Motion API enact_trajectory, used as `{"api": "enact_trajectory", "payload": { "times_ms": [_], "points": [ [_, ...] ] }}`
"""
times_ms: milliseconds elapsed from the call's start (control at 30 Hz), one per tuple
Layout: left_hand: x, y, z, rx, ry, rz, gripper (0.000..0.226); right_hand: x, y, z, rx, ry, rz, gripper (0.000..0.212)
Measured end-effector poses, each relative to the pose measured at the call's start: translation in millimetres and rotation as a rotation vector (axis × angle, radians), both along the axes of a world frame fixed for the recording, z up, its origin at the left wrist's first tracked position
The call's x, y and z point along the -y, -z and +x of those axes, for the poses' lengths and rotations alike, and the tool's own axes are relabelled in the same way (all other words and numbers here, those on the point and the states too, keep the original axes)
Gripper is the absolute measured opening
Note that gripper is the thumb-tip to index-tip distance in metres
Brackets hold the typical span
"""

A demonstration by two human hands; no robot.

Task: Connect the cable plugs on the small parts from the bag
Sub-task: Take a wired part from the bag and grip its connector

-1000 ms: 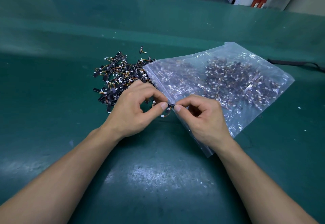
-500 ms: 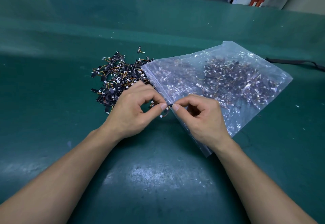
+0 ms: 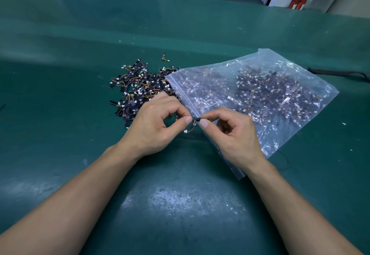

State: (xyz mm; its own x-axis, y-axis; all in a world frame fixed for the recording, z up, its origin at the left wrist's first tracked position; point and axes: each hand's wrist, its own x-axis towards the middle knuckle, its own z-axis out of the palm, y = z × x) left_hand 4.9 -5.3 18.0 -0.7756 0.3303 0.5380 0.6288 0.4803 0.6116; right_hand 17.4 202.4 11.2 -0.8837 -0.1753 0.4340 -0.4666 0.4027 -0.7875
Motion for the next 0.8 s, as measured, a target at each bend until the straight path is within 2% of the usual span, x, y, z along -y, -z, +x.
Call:
{"api": "enact_trajectory", "payload": {
  "times_ms": [200,533,800],
  "points": [
    [0.3,0.7,1.4,0.031,0.015,0.003,0.005,-0.6,1.1,-2.0,-0.007,-0.003,0.008,0.009],
    [0.2,-0.1,1.0,-0.006,0.014,-0.005,0.01,-0.6,2.4,-1.4,0.001,-0.019,-0.017,0.008],
    [-1.2,1.9,1.8,0.002,0.03,0.002,0.004,-3.3,3.8,-3.3,-0.011,-0.011,-0.012,0.008]
  ]
}}
